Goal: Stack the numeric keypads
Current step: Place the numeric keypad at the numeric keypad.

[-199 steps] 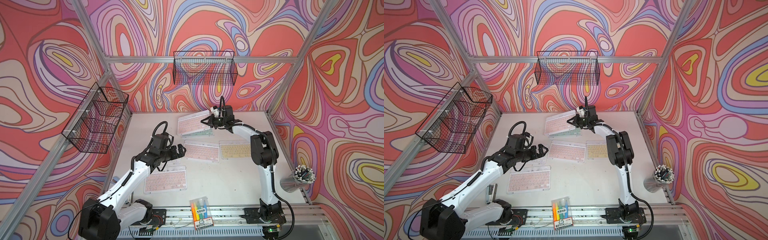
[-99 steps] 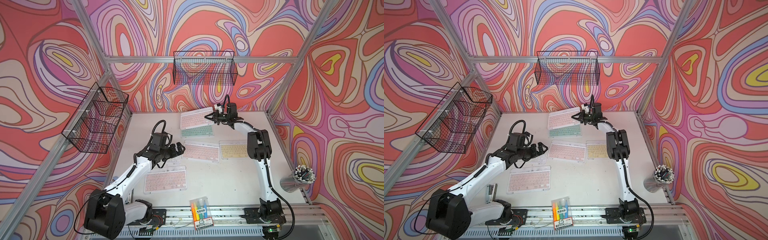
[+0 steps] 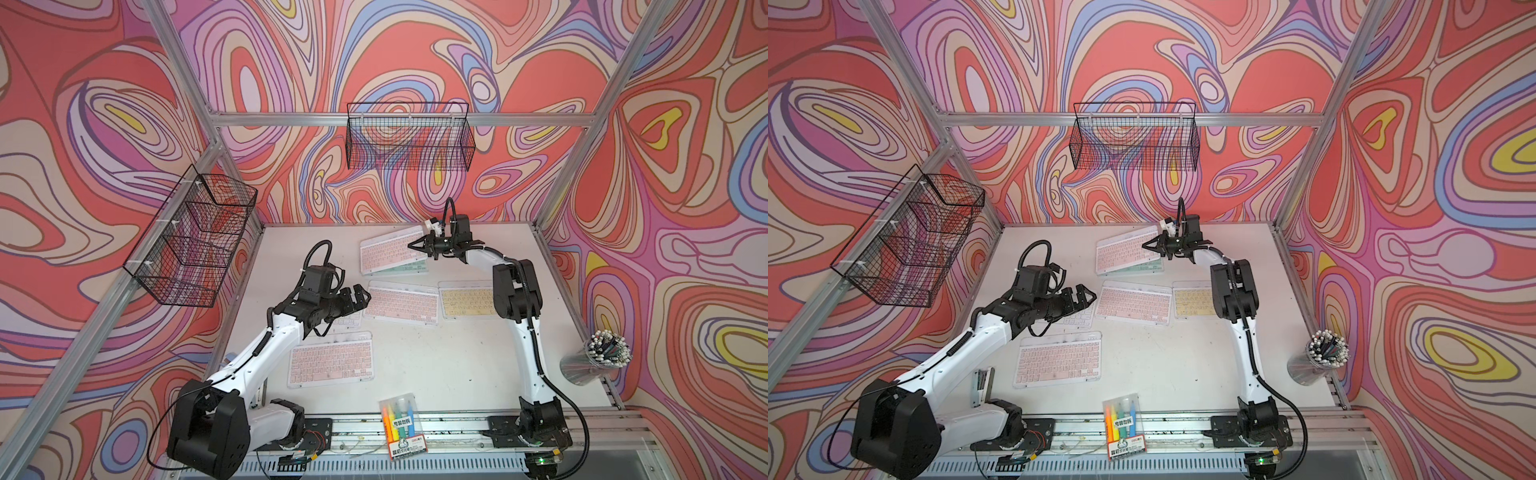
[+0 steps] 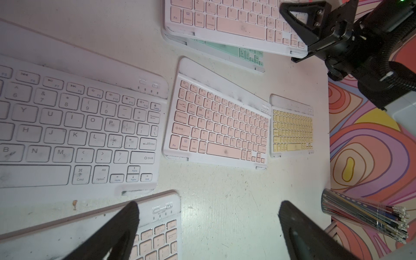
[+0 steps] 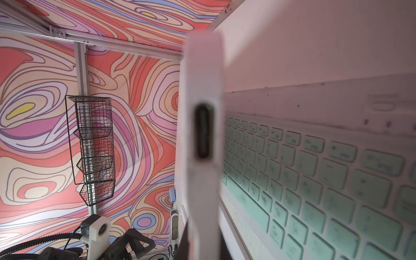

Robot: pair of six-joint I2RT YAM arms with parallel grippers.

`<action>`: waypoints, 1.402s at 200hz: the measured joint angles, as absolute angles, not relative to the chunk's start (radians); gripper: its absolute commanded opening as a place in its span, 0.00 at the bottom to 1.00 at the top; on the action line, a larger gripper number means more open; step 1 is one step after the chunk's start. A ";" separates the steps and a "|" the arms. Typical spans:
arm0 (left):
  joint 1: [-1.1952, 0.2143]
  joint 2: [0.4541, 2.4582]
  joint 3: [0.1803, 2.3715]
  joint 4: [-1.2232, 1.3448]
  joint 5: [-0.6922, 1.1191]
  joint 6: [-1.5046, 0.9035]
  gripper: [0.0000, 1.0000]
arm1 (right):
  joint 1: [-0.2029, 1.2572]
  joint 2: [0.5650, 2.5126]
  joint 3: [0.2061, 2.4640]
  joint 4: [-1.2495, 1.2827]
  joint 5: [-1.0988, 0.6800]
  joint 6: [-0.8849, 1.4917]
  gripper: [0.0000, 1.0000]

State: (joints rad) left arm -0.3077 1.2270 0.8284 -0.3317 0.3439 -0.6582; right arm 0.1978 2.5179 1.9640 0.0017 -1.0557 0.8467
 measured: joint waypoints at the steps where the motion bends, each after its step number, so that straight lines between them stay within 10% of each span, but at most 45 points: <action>1: -0.308 1.227 0.828 -0.332 0.344 -0.658 1.00 | 0.198 2.518 1.964 0.002 -1.056 0.847 0.00; 95: -0.308 1.227 0.812 -0.318 0.342 -0.658 1.00 | 0.198 2.569 1.999 -0.049 -1.055 0.829 0.00; 153: -0.308 1.227 0.811 -0.318 0.340 -0.658 0.99 | 0.199 2.576 2.065 -0.142 -1.009 0.803 0.38; 280: -0.308 1.219 0.802 -0.317 0.340 -0.658 1.00 | 0.167 2.576 2.080 -0.288 -0.844 0.723 0.38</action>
State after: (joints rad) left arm -0.3077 1.2190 0.8021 -0.3172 0.3397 -0.6582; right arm 0.1669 2.5763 2.0804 -0.2882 -0.8444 0.7235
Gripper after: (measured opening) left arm 0.997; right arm 0.380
